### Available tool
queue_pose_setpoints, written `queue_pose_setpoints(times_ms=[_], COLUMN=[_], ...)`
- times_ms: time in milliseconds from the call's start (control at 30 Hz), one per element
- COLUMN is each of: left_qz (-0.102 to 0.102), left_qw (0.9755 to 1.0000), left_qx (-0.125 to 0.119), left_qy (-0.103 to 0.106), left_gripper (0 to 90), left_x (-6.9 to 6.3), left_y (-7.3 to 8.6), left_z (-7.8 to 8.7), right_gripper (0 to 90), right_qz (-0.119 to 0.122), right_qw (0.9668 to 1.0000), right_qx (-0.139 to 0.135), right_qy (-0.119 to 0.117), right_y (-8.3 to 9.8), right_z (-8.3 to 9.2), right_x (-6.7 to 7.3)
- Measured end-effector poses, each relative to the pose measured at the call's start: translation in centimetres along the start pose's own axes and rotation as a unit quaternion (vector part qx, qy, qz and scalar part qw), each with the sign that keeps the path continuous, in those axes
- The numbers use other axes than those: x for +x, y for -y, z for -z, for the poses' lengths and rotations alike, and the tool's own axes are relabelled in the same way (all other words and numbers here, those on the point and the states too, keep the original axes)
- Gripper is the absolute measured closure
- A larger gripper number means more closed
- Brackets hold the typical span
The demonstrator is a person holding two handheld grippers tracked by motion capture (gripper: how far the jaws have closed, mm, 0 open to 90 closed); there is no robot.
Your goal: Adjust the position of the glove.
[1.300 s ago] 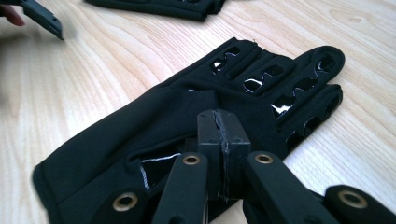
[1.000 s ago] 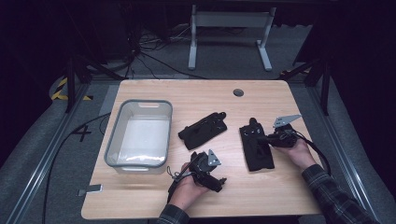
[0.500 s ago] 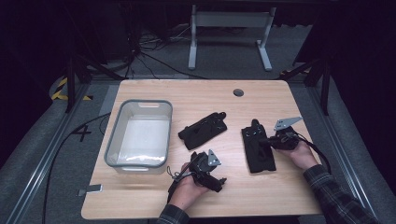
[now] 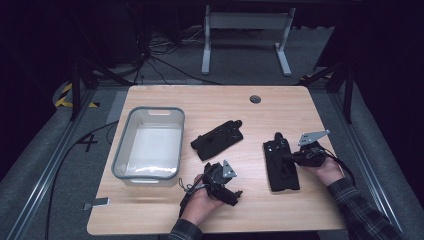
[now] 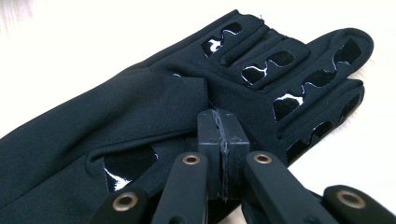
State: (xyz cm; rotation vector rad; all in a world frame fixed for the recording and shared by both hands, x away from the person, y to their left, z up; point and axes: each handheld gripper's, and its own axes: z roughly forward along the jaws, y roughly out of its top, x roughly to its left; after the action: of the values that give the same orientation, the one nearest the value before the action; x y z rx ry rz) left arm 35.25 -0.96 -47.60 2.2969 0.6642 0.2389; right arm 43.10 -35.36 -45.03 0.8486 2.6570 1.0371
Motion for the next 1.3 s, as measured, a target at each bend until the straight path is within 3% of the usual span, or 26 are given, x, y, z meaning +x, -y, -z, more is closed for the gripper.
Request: queue_pose_setpoints(times_ms=[833, 933, 1233, 1267, 1300], left_qz=[0.000, 0.000, 0.000, 0.000, 0.000], left_qw=[1.0000, 1.0000, 1.0000, 1.0000, 1.0000], left_qx=[0.000, 0.000, 0.000, 0.000, 0.000], left_qy=[0.000, 0.000, 0.000, 0.000, 0.000], left_gripper=[1.0, 1.1, 1.0, 1.0, 1.0], left_x=[0.0, 0.0, 0.0, 0.0, 0.0], left_y=[0.0, 0.0, 0.0, 0.0, 0.0], left_z=[0.0, 0.0, 0.0, 0.0, 0.0], right_gripper=[89.2, 75.6, 54.6, 47.3, 47.3], right_qz=[-0.010, -0.014, -0.033, -0.038, -0.038], right_qw=[0.9999, 0.9999, 0.9992, 0.9986, 0.9986], right_qx=[0.012, 0.008, -0.022, -0.027, -0.027], right_qy=[0.002, -0.007, 0.010, 0.025, 0.025], right_y=[2.7, 2.6, 3.3, 3.8, 3.8], right_z=[2.4, 2.6, 4.3, 4.8, 4.8], right_x=[3.2, 3.1, 2.3, 2.1, 2.1])
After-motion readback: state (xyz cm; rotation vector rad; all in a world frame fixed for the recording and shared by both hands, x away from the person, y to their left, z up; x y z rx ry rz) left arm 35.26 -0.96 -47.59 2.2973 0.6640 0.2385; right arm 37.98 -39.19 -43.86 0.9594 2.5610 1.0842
